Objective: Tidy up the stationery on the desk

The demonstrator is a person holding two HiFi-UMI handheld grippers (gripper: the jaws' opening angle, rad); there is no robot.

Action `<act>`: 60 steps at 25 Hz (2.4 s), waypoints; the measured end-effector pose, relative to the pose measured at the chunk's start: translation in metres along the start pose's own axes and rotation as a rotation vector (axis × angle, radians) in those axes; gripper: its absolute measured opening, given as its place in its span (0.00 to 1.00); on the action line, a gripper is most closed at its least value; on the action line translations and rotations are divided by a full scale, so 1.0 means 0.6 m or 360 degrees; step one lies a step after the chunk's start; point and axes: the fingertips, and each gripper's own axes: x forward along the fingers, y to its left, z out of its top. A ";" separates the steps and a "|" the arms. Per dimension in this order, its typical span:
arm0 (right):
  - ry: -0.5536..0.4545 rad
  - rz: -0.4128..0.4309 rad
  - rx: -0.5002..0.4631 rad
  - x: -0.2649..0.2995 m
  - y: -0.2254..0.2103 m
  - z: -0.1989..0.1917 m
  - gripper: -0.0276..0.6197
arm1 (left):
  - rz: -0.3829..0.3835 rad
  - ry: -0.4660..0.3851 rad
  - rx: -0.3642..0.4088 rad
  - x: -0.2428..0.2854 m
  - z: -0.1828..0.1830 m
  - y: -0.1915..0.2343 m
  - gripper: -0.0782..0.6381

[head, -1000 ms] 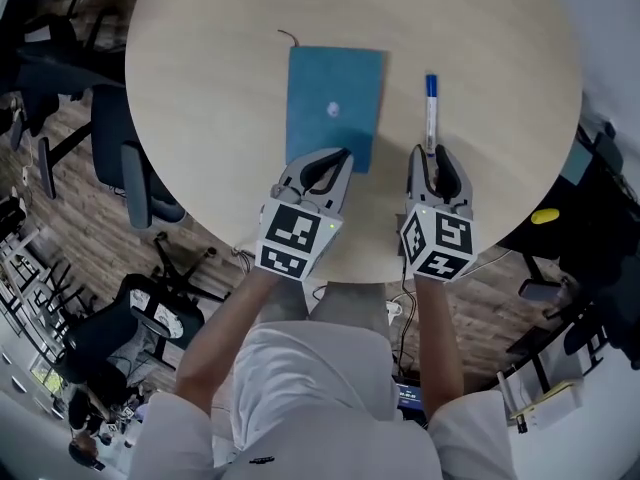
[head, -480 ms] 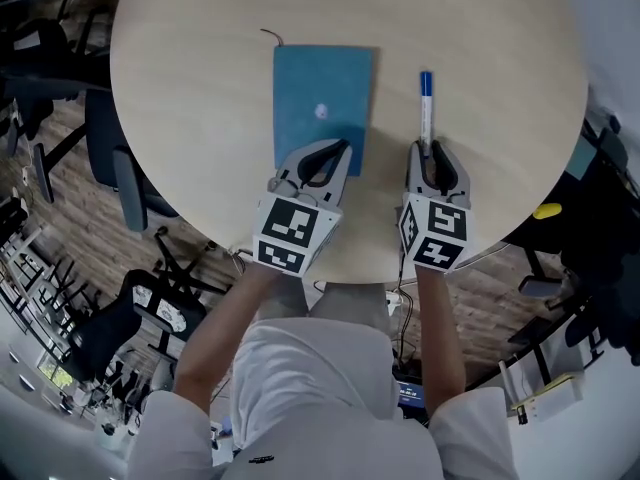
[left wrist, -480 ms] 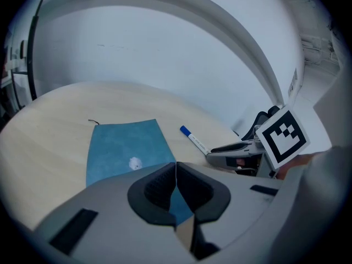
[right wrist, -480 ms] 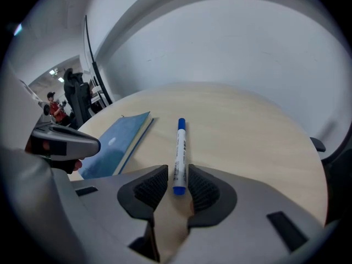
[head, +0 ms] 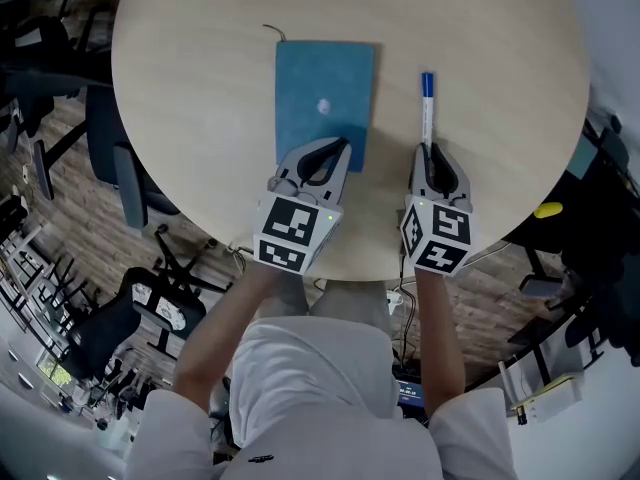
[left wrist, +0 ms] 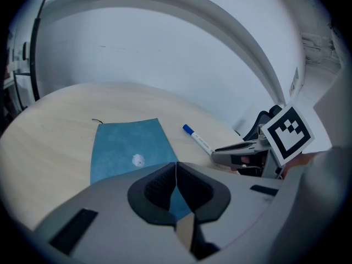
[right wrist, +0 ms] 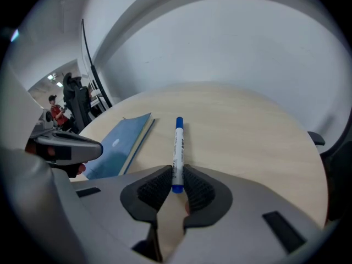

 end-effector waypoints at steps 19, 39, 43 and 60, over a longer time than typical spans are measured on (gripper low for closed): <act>0.0009 0.0134 0.0015 -0.003 0.087 -0.002 0.18 | 0.0080 -0.0017 -0.0028 -0.052 -0.029 0.037 0.14; 0.0109 0.0376 0.0250 0.026 0.153 -0.013 0.21 | 0.0103 0.0009 -0.0072 -0.073 -0.053 0.073 0.14; 0.0112 0.0406 0.0222 0.025 0.163 -0.013 0.21 | 0.0100 0.0002 -0.0069 -0.076 -0.051 0.072 0.14; 0.0033 0.0305 0.0223 -0.023 0.135 -0.009 0.26 | 0.0074 -0.0024 -0.0017 -0.088 -0.035 0.031 0.14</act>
